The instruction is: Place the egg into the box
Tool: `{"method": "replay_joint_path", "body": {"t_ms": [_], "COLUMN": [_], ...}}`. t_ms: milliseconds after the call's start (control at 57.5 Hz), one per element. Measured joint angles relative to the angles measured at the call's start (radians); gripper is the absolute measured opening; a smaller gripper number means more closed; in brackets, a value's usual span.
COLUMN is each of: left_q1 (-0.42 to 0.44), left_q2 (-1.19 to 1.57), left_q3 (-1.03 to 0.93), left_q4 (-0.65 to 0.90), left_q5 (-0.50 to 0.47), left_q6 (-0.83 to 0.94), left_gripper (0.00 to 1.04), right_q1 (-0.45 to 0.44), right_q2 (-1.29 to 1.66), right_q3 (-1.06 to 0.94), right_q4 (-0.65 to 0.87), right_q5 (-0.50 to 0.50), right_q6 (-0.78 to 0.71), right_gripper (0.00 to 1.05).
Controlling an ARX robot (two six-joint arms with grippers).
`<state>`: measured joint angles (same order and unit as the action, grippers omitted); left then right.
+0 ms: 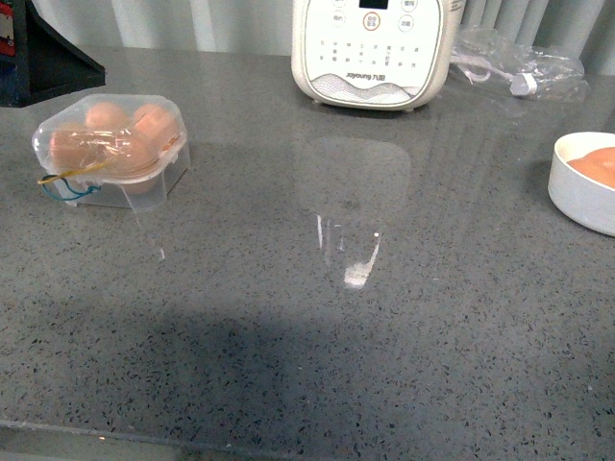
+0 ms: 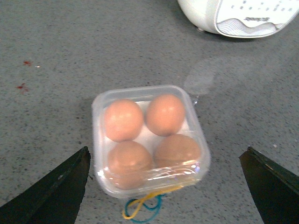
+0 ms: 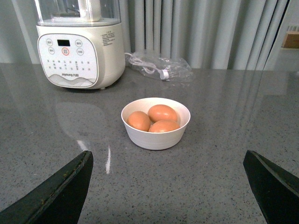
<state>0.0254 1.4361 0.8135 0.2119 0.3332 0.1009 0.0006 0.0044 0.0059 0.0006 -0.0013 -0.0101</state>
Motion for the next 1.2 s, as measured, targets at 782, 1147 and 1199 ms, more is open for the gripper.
{"method": "replay_joint_path", "body": {"t_ms": [782,1147,1199], "left_q1": [0.149,0.391,0.411], "left_q2": [-0.298,-0.488,-0.509], "left_q3": [0.0,-0.002,-0.013], "left_q4": [-0.102,-0.28,-0.29], "left_q5": [-0.01,0.198,0.2], "left_q6": [0.031,0.047,0.067], "left_gripper": [0.98,0.98,0.98], "right_q1": [0.0,0.0,0.0], "right_q2": [0.0,0.0,0.0], "right_q3": [0.0,0.0,0.0], "right_q4": [0.0,0.0,0.0], "right_q5": [0.0,0.0,0.0], "right_q6": [0.0,0.0,0.0], "right_gripper": [0.97,0.97,0.97]}}
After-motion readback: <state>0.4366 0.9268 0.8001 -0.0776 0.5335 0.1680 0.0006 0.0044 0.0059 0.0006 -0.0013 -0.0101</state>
